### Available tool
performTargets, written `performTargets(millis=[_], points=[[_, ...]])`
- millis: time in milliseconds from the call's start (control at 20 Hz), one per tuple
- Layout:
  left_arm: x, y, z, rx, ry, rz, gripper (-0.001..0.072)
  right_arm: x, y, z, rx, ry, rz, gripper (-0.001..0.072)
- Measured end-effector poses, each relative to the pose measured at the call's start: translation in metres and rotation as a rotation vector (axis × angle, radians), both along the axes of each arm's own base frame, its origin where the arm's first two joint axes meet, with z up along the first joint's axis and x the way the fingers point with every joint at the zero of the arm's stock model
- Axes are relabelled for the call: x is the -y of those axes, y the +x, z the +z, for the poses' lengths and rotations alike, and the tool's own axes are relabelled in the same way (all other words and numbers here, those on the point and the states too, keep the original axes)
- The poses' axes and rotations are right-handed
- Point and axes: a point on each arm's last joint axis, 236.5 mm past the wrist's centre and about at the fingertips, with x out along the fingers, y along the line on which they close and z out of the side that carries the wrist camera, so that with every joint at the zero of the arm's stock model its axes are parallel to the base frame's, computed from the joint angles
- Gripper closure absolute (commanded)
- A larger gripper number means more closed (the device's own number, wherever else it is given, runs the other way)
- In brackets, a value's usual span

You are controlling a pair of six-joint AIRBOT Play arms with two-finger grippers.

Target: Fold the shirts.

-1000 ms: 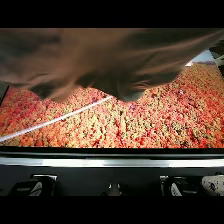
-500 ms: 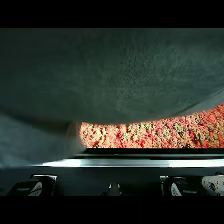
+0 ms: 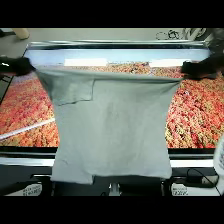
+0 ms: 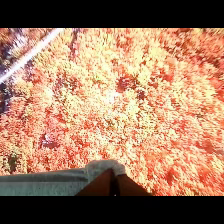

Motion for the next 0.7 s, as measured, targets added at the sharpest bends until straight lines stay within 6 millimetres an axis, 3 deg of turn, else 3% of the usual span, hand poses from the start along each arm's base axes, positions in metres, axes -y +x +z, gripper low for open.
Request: performTargets(millis=[150, 300, 450, 550, 600, 700], points=[[0.005, 0.042, -0.09, -0.119, -0.064, 0.013, 0.0686, -0.005, 0.047, -0.078, -0.05, 0.045, -0.053, 0.0691], [0.012, 0.073, -0.142, -0.135, -0.14, 0.041, 0.0686, -0.013, 0.084, -0.114, 0.0, 0.11, -0.112, 0.0691], [0.019, 0.094, -0.149, -0.076, -0.165, 0.011, 0.0686, -0.018, 0.099, -0.118, 0.043, 0.149, -0.136, 0.069], [0.018, 0.093, -0.14, -0.073, -0.144, -0.037, 0.0686, -0.016, 0.09, -0.115, 0.016, 0.142, -0.117, 0.0691], [0.018, 0.083, -0.14, -0.114, -0.136, -0.06, 0.0687, -0.014, 0.079, -0.116, -0.027, 0.127, -0.101, 0.0691], [0.018, 0.047, -0.162, -0.282, -0.117, -0.092, 0.0686, -0.01, 0.044, -0.132, -0.178, 0.09, -0.064, 0.0691]])
